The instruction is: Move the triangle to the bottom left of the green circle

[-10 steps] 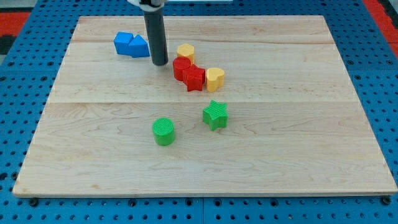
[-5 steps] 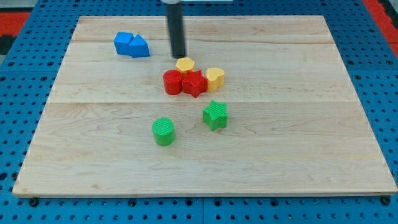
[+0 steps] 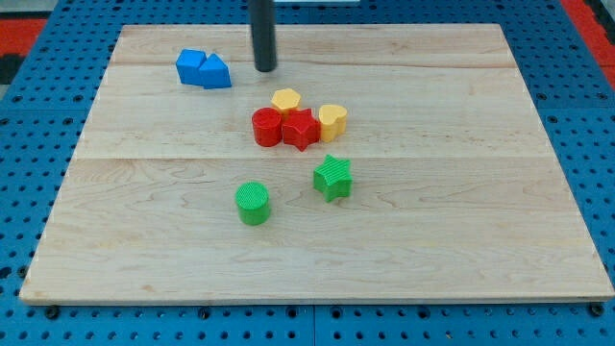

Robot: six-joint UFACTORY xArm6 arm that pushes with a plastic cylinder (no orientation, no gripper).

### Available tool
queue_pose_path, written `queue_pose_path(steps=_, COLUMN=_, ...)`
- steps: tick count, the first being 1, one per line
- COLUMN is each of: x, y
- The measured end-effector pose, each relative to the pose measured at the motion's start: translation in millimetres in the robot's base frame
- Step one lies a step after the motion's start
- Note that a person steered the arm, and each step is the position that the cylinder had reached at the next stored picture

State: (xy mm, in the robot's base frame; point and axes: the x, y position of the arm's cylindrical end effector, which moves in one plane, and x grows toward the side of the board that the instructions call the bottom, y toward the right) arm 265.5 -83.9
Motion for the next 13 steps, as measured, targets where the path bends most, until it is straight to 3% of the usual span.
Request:
queue_pose_path(steps=1, x=0, y=-43)
queue_pose_path(steps=2, x=35, y=-43)
queue_pose_path(steps=6, x=65, y=-45)
queue_pose_path(steps=7, x=109, y=-46)
queue_pose_path(steps=8, x=187, y=-30)
queue_pose_path(steps=9, x=179, y=-36)
queue_pose_path(steps=10, x=130, y=-62)
queue_pose_path(steps=11, x=117, y=-91)
queue_pose_path(steps=12, x=177, y=-41)
queue_pose_path(steps=13, x=173, y=-65)
